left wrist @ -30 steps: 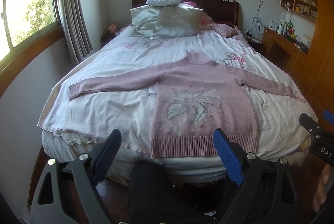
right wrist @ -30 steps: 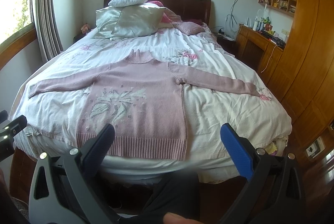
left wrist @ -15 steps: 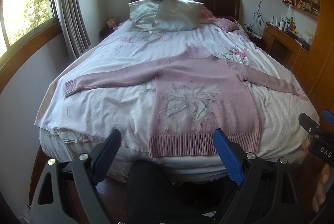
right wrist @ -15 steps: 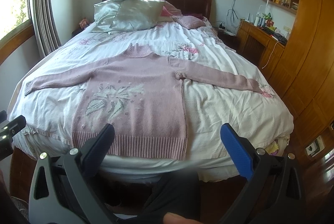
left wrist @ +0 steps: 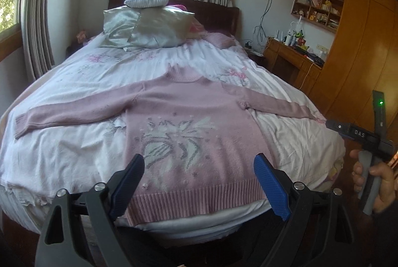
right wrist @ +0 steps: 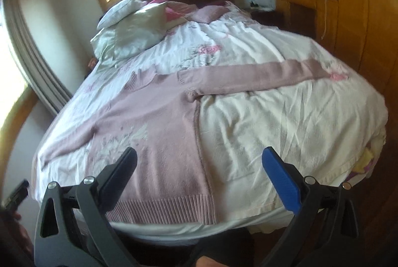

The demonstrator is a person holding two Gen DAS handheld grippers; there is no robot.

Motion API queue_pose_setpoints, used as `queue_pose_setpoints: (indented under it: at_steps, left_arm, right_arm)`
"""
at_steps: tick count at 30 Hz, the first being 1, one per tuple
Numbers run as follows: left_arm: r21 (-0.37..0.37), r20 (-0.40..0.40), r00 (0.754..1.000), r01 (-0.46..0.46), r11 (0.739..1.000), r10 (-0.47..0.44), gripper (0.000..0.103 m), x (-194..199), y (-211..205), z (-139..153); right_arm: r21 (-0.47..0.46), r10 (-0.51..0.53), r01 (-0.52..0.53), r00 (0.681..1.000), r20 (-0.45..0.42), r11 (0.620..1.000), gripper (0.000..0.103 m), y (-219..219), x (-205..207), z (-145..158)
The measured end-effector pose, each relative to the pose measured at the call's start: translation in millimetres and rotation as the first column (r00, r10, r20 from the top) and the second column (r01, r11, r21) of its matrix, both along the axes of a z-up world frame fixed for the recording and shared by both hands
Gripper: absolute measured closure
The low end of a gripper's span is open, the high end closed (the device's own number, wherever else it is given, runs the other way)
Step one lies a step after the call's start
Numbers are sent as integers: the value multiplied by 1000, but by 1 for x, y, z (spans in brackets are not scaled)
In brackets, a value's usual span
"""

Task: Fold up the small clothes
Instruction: 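Reach the right tool to the sweater sleeve cuff and grasp it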

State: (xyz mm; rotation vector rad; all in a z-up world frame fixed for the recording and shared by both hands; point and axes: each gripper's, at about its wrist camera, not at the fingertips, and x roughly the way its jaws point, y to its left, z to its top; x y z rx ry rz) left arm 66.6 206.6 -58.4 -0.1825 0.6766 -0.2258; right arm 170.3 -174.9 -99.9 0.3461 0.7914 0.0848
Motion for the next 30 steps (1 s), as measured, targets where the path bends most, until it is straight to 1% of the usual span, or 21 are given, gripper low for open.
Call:
queue_pose_setpoints:
  at_steps: [1, 2, 3, 4, 6, 8, 10, 11, 13, 15, 16, 19, 20, 21, 22, 23, 26, 28, 30]
  left_arm:
    - [-43, 2, 1000, 19, 999, -19, 13, 4, -1, -1]
    - [-68, -6, 1000, 28, 997, -29, 13, 9, -3, -4]
    - [-82, -22, 999, 34, 996, -36, 13, 15, -6, -7]
    - [-87, -40, 999, 30, 996, -34, 13, 20, -8, -12]
    - [-98, -77, 996, 27, 995, -34, 13, 30, -14, -22]
    - [-103, -106, 994, 16, 995, -27, 13, 38, -17, -31]
    - [-101, -126, 992, 15, 995, -28, 13, 48, -22, -38]
    - [-99, -131, 991, 15, 995, -28, 13, 52, -25, -41]
    - [-97, -132, 991, 16, 995, -28, 13, 62, -30, -45]
    - [-81, -146, 989, 10, 997, -22, 13, 73, -35, -50]
    - [-70, -153, 988, 8, 997, -19, 13, 78, -37, -51]
    - [-35, -157, 988, -6, 999, 0, 13, 90, -44, -55]
    - [-36, -151, 988, -16, 999, 10, 13, 93, -45, -55]
    - [-44, -148, 989, -24, 999, 17, 13, 95, -44, -55]
    - [-55, -150, 989, -29, 998, 21, 13, 98, -44, -56]
    - [-68, -153, 988, -31, 997, 20, 13, 101, -44, -57]
    - [-105, -174, 985, -21, 994, 3, 13, 109, -45, -62]
    - [-118, -199, 980, -18, 993, -6, 13, 114, -48, -67]
    - [-138, -215, 977, -18, 990, -12, 13, 116, -50, -72]
  right_arm:
    - [54, -38, 39, 999, -23, 998, 13, -23, 10, -8]
    - [108, -66, 71, 996, -55, 992, 34, -46, 21, -16]
    - [187, -90, 108, 991, -102, 976, 53, -75, 35, -30]
    - [250, -110, 142, 985, -136, 958, 57, -99, 46, -41]
    - [354, -163, 218, 970, -179, 909, 58, -144, 63, -60]
    - [415, -215, 277, 958, -190, 867, 58, -184, 79, -76]
    - [508, -243, 312, 950, -198, 803, 57, -222, 98, -93]
    - [537, -260, 327, 945, -200, 778, 57, -239, 107, -101]
    - [583, -298, 361, 932, -205, 728, 57, -273, 128, -117]
    - [630, -350, 404, 911, -217, 663, 57, -306, 147, -133]
    - [645, -365, 421, 903, -227, 637, 57, -321, 158, -141]
    - [670, -426, 479, 867, -260, 567, 57, -360, 183, -165]
    - [682, -443, 495, 854, -271, 537, 57, -371, 189, -173]
    - [689, -453, 506, 846, -281, 518, 57, -379, 194, -180]
    - [689, -462, 520, 837, -293, 505, 57, -386, 199, -186]
    - [685, -466, 528, 833, -300, 503, 57, -390, 205, -190]
    - [655, -463, 545, 827, -318, 524, 57, -393, 220, -200]
    - [636, -462, 556, 823, -330, 535, 59, -391, 227, -205]
    - [629, -466, 566, 817, -340, 533, 59, -391, 234, -210]
